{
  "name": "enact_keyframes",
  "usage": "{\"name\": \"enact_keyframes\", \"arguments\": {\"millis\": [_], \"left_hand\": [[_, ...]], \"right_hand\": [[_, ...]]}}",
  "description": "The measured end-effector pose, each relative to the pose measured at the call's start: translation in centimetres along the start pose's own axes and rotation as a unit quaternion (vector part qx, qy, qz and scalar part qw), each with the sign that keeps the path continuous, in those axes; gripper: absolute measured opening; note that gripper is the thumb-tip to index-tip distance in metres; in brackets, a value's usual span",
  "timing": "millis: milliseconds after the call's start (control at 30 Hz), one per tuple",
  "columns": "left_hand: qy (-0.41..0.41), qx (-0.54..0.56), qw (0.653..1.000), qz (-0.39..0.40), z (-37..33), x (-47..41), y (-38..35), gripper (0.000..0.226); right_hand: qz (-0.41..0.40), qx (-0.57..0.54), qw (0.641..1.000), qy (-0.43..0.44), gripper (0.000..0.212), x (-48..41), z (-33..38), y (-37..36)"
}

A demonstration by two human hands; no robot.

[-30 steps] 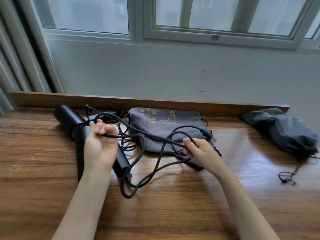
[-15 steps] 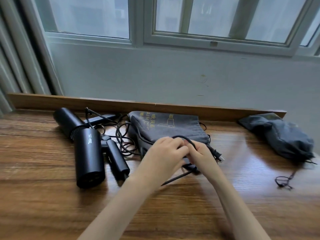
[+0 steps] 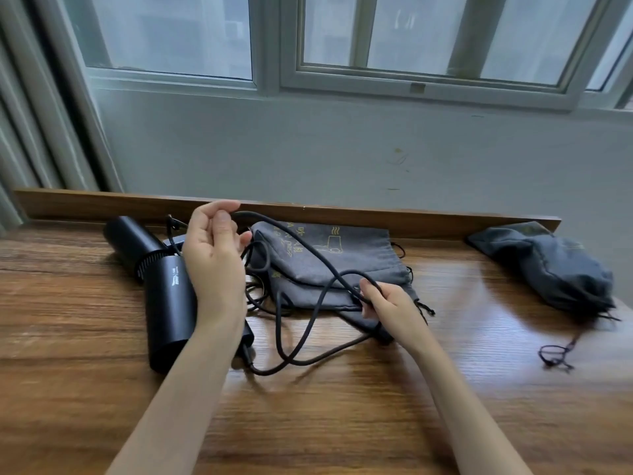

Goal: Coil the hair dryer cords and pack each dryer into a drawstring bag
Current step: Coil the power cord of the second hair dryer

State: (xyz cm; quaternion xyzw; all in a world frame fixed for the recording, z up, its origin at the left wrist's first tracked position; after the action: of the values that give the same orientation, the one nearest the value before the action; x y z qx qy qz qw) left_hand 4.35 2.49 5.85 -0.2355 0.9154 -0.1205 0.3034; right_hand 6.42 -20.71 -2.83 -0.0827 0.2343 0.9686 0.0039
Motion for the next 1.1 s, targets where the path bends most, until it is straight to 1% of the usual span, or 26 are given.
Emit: {"name": "enact_keyframes", "arguments": {"millis": [67,100,133,167,200,233,267,333,367,400,433,500,567,600,633,667,700,733,767,800,867,967,1000,1067,1100], "left_hand": [[-0.013,-0.066,0.998,-0.012,0.0,-0.5,1.0,0.03],[-0.035,-0.131,0.991,0.007,0.0,-0.5,1.1,0.028],[-0.071,-0.236,0.968,0.043,0.0,-0.3,0.8,0.027],[-0.112,-0.357,0.924,0.079,-0.1,0.3,0.3,0.029],[-0.154,-0.454,0.871,0.11,0.0,1.1,-0.5,0.036],[-0.195,-0.516,0.822,0.143,0.0,2.4,-1.5,0.044],[-0.235,-0.54,0.785,0.191,-0.1,4.0,-2.6,0.051],[-0.321,-0.515,0.73,0.314,-0.3,7.4,-4.8,0.057],[-0.359,-0.504,0.697,0.361,-0.3,8.8,-5.6,0.052],[-0.385,-0.506,0.67,0.384,-0.1,9.8,-6.1,0.044],[-0.392,-0.511,0.66,0.386,-0.1,10.3,-6.3,0.036],[-0.383,-0.512,0.671,0.375,0.0,10.0,-6.3,0.021],[-0.39,-0.495,0.681,0.372,-0.1,9.2,-5.9,0.01],[-0.384,-0.473,0.7,0.373,-0.3,8.7,-5.5,0.005],[-0.356,-0.441,0.74,0.363,-0.9,8.0,-5.2,0.01],[-0.321,-0.403,0.788,0.337,-1.7,7.2,-4.6,0.017],[-0.286,-0.369,0.834,0.295,-2.6,6.1,-4.1,0.021],[-0.262,-0.351,0.865,0.245,-3.4,5.1,-3.5,0.022],[-0.249,-0.349,0.881,0.2,-4.2,4.1,-3.1,0.021],[-0.242,-0.35,0.889,0.168,-4.7,3.3,-2.9,0.019],[-0.219,-0.329,0.905,0.155,-4.9,2.2,-3.3,0.011],[-0.16,-0.286,0.923,0.203,-3.7,2.2,-5.1,0.009],[-0.136,-0.275,0.925,0.224,-3.1,2.6,-5.8,0.011],[-0.093,-0.245,0.927,0.268,-2.0,3.4,-7.2,0.015],[-0.076,-0.228,0.927,0.289,-1.7,3.9,-8.0,0.017]], "right_hand": [[-0.009,0.018,1.0,0.003,0.043,0.1,0.2,0.1],[-0.009,0.004,1.0,0.009,0.043,0.2,0.4,0.0],[-0.011,-0.013,1.0,0.019,0.043,0.2,0.6,-0.1],[-0.012,-0.025,0.999,0.031,0.043,0.2,0.9,-0.1],[-0.009,-0.032,0.999,0.04,0.042,0.3,1.2,-0.2],[-0.005,-0.036,0.998,0.046,0.041,0.4,1.4,-0.3],[-0.004,-0.037,0.998,0.049,0.041,0.5,1.6,-0.4],[-0.008,-0.039,0.998,0.057,0.04,0.7,1.9,-0.4],[-0.007,-0.046,0.997,0.065,0.037,0.8,2.1,-0.3],[-0.001,-0.056,0.996,0.074,0.035,0.9,2.2,-0.3],[0.008,-0.066,0.995,0.077,0.033,1.0,2.3,-0.4],[0.019,-0.085,0.994,0.073,0.037,0.9,2.4,-0.5],[0.009,-0.079,0.994,0.077,0.038,0.8,2.3,-0.3],[0.0,-0.056,0.995,0.08,0.038,0.7,2.1,-0.1],[-0.008,-0.03,0.997,0.077,0.035,0.6,1.7,0.1],[-0.011,-0.01,0.998,0.065,0.031,0.4,1.2,0.2],[-0.008,-0.008,0.999,0.042,0.028,0.3,0.8,0.3],[0.005,-0.024,1.0,0.014,0.028,0.4,0.5,0.1],[0.024,-0.042,0.999,-0.008,0.028,0.5,0.4,-0.2],[0.045,-0.051,0.998,-0.018,0.027,0.6,0.5,-0.5],[0.098,-0.044,0.994,-0.012,0.021,1.1,1.1,-0.9],[0.21,-0.038,0.977,0.011,0.027,2.0,2.7,-1.5],[0.235,-0.053,0.97,0.004,0.033,2.3,3.3,-1.6],[0.254,-0.067,0.965,-0.015,0.049,2.7,4.4,-1.4],[0.254,-0.049,0.966,-0.019,0.051,2.9,4.8,-1.0]]}}
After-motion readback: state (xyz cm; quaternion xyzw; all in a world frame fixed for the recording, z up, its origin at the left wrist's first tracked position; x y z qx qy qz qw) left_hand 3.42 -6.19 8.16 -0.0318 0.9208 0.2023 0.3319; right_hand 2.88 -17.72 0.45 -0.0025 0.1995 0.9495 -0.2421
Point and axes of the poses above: each hand's wrist, its own x-axis away from the middle knuckle, its own y-axis out of the back of the hand, z = x × y, the point moved 4 cm from there along -x, towards the middle knuckle, and after that the axes turned 4 degrees about -y, right-handed, at the moved point
